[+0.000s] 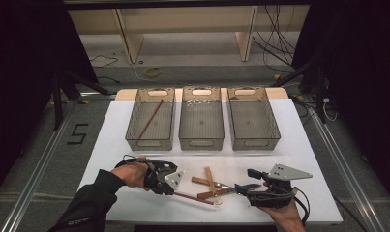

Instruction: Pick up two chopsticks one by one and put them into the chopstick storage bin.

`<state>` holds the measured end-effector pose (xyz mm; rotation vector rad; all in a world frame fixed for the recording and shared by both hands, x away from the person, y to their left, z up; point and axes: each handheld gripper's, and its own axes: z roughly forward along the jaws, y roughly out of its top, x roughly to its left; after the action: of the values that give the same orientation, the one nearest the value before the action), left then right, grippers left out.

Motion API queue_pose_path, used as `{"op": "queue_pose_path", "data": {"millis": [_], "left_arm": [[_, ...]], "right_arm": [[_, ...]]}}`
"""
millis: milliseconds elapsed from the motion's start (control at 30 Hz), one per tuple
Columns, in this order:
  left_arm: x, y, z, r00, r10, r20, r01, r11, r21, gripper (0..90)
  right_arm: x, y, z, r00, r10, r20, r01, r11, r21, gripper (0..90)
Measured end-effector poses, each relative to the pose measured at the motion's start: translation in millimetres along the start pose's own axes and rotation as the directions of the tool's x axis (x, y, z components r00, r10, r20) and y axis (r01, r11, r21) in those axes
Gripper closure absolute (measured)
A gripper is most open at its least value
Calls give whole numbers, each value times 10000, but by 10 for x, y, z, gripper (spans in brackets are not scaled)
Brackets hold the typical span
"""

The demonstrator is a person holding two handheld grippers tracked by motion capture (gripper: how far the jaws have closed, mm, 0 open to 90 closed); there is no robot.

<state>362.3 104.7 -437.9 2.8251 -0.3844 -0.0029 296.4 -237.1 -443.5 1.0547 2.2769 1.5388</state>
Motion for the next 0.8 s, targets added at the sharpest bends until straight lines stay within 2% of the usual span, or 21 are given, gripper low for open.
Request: {"op": "queue_pose_path", "data": {"millis": [200, 233, 267, 400, 567, 633, 733, 800], "left_arm": [[-29, 32, -67, 10000, -11, -30, 10, 9999, -164, 840], [-37, 38, -86, 9999, -20, -151, 17, 9998, -185, 841], [-45, 45, -103, 10000, -37, -44, 36, 9998, -203, 841], [-106, 100, -190, 9997, 213, -93, -215, 9995, -243, 841], [-124, 126, -267, 9994, 253, -239, -261, 9991, -328, 840], [-108, 122, -322, 9991, 98, -412, -122, 9983, -573, 840], [-79, 106, -362, 9981, 3, -612, -43, 9979, -652, 840], [-20, 70, -437, 9949, -328, -952, 234, 9949, -981, 840]], "right_arm": [[-3, 0, -1, 10000, 14, 3, -14, 10000, -1, 261], [-3, -1, 0, 10000, 9, 2, -9, 10000, 0, 261], [-3, 0, -1, 10000, 9, 6, -9, 10000, 2, 261], [-5, 0, 0, 10000, 26, 2, -26, 10000, 1, 261], [2, 1, -1, 10000, 19, 4, -19, 10000, 8, 261], [-4, 0, -1, 10000, 20, 15, -20, 10000, 0, 261], [-2, 0, -1, 10000, 11, 10, -11, 10000, 5, 261], [-3, 0, 0, 10000, 10, 9, -10, 10000, 8, 261]]}}
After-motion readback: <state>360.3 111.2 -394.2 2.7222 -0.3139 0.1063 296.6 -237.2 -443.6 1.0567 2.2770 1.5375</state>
